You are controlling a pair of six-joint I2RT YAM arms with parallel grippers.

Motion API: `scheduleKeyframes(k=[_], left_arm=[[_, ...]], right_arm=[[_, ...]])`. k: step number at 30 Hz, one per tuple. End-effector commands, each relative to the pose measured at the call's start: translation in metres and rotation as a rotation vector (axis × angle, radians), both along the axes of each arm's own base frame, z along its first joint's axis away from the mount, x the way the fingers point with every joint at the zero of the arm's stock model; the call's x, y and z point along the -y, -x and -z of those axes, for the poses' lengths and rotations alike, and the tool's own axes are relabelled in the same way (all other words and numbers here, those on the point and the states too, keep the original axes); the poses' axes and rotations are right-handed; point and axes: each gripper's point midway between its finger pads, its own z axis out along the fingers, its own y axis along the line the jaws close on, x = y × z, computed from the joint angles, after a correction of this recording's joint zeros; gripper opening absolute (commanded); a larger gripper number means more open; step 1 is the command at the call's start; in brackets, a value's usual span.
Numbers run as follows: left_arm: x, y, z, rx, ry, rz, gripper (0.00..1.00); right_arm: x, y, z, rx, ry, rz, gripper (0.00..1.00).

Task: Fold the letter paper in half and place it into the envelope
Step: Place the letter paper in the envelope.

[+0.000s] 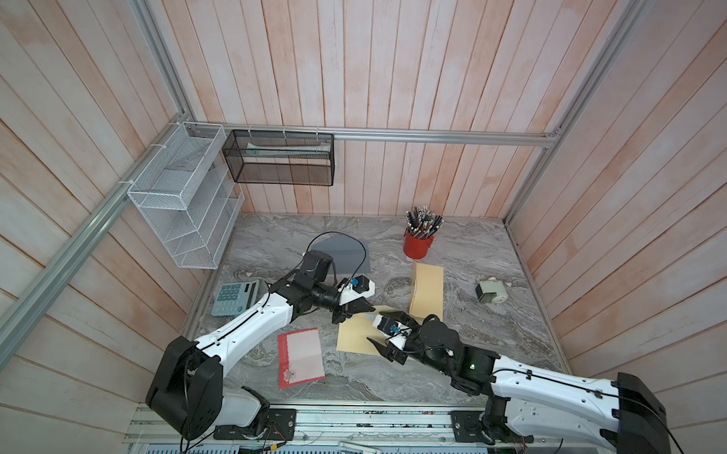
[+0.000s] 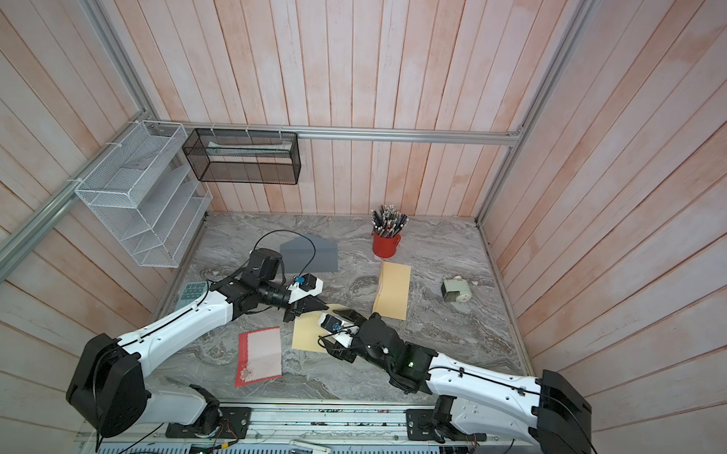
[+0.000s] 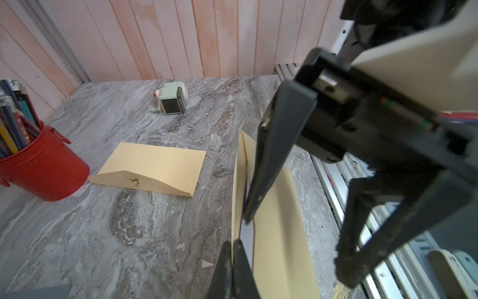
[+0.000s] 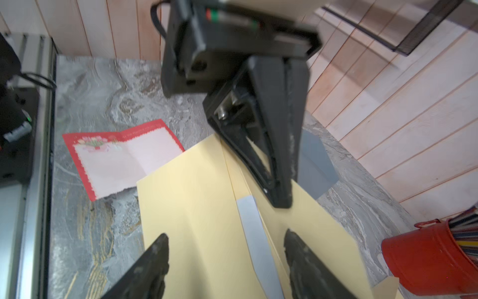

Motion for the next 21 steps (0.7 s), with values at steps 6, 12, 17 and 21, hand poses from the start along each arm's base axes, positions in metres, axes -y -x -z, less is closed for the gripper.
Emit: scheduleKeyframes(k=[6,12,17,21], left_arm=[[-0.005,-0.030,-0.016,-0.108,0.132,-0.308,0.00],[-0.027,-0.031,-0.021,-0.194,0.298,-0.513,0.00],[-0.046,-0.033,-0.007,-0.297,0.387,-0.664,0.00],[-0.057,-0.045,0.024,-0.447,0.360,-0.811,0.00]], right_arm=[[0.037,-0.028,-0.047,-0.110,-0.273,0.168,0.77],[0.066,-0.066,-0.063,-0.267,-0.460,0.363,0.77],[0.071,-0.085,-0.048,-0.404,-0.496,0.452,0.73],[0.065,-0.092,-0.037,-0.451,-0.482,0.471,0.70]])
